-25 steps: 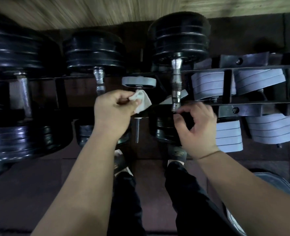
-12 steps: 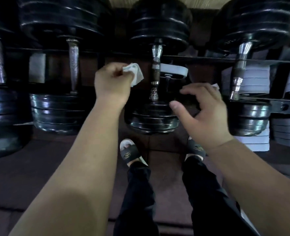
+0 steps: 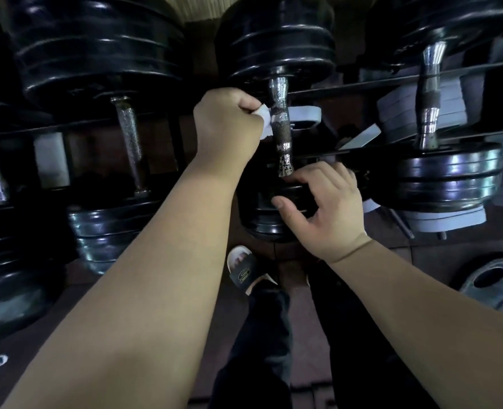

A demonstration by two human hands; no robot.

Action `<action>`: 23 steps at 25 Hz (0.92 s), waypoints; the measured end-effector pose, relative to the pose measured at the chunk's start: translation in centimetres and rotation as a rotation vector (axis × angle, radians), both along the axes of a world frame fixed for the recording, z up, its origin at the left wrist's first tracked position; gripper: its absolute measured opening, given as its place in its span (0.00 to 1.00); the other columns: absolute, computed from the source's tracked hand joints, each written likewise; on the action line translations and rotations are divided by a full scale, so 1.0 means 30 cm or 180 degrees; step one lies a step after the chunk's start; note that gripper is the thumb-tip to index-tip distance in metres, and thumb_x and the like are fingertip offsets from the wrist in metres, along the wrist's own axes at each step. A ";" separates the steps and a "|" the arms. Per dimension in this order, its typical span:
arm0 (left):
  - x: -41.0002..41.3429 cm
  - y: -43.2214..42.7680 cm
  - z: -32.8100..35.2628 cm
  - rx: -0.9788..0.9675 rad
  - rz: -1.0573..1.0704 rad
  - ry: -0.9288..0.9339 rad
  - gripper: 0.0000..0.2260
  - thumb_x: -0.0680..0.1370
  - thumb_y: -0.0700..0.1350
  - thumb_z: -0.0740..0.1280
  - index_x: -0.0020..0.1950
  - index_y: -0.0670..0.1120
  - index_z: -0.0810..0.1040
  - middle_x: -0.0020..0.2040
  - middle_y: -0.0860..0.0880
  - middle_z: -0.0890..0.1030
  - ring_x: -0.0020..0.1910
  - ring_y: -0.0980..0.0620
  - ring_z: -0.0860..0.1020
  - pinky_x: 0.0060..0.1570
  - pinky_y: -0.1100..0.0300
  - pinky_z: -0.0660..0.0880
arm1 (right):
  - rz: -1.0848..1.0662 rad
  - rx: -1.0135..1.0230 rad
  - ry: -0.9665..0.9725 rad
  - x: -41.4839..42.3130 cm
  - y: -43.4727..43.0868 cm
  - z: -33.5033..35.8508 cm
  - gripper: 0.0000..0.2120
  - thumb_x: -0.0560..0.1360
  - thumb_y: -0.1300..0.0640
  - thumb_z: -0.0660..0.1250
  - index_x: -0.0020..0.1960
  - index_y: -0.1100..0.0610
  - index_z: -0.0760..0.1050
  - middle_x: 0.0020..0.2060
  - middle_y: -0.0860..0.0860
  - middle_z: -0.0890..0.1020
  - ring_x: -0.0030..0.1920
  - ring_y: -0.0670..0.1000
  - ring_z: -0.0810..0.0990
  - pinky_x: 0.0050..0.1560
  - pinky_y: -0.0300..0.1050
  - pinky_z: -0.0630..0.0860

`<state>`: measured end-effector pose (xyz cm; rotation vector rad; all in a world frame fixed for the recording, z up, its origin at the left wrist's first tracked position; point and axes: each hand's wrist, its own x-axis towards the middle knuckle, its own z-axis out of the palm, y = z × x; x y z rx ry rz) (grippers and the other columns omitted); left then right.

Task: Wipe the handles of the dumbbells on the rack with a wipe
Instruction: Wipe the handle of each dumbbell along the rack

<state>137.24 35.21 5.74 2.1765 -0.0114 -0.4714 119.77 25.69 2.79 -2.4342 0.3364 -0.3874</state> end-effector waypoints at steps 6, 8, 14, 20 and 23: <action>-0.022 -0.029 -0.051 -0.0550 0.0568 -0.0157 0.08 0.73 0.41 0.77 0.49 0.52 0.86 0.40 0.59 0.85 0.41 0.62 0.85 0.52 0.55 0.84 | -0.0021 0.0092 -0.0219 -0.014 0.003 -0.017 0.18 0.77 0.44 0.68 0.51 0.60 0.83 0.47 0.52 0.84 0.46 0.57 0.80 0.50 0.57 0.74; -0.023 -0.049 -0.067 -0.0752 0.0682 -0.0121 0.08 0.72 0.41 0.78 0.49 0.51 0.88 0.41 0.58 0.87 0.44 0.61 0.86 0.55 0.51 0.84 | -0.0038 0.0118 -0.0224 -0.013 0.002 -0.020 0.17 0.77 0.45 0.68 0.51 0.60 0.83 0.47 0.52 0.84 0.46 0.57 0.80 0.50 0.57 0.74; 0.003 -0.073 -0.071 -0.0761 0.0728 0.0055 0.05 0.71 0.44 0.79 0.45 0.51 0.89 0.39 0.55 0.88 0.42 0.55 0.87 0.53 0.48 0.85 | -0.0011 0.0136 -0.0233 -0.013 -0.003 -0.013 0.16 0.77 0.47 0.66 0.51 0.60 0.83 0.47 0.51 0.84 0.46 0.56 0.80 0.50 0.57 0.73; -0.086 -0.040 0.015 -0.0418 0.0111 0.0194 0.05 0.74 0.41 0.78 0.46 0.51 0.89 0.42 0.57 0.88 0.43 0.63 0.86 0.54 0.60 0.83 | 0.0018 0.0200 -0.0131 -0.008 -0.005 -0.007 0.17 0.77 0.47 0.64 0.51 0.60 0.83 0.47 0.51 0.84 0.46 0.56 0.80 0.49 0.58 0.74; -0.046 -0.091 0.008 -0.0303 0.0389 -0.0182 0.04 0.75 0.45 0.78 0.49 0.50 0.89 0.41 0.57 0.87 0.41 0.63 0.85 0.52 0.61 0.82 | 0.0015 0.0203 -0.0169 -0.009 -0.004 -0.003 0.17 0.78 0.47 0.64 0.50 0.60 0.83 0.47 0.51 0.84 0.46 0.55 0.79 0.49 0.58 0.73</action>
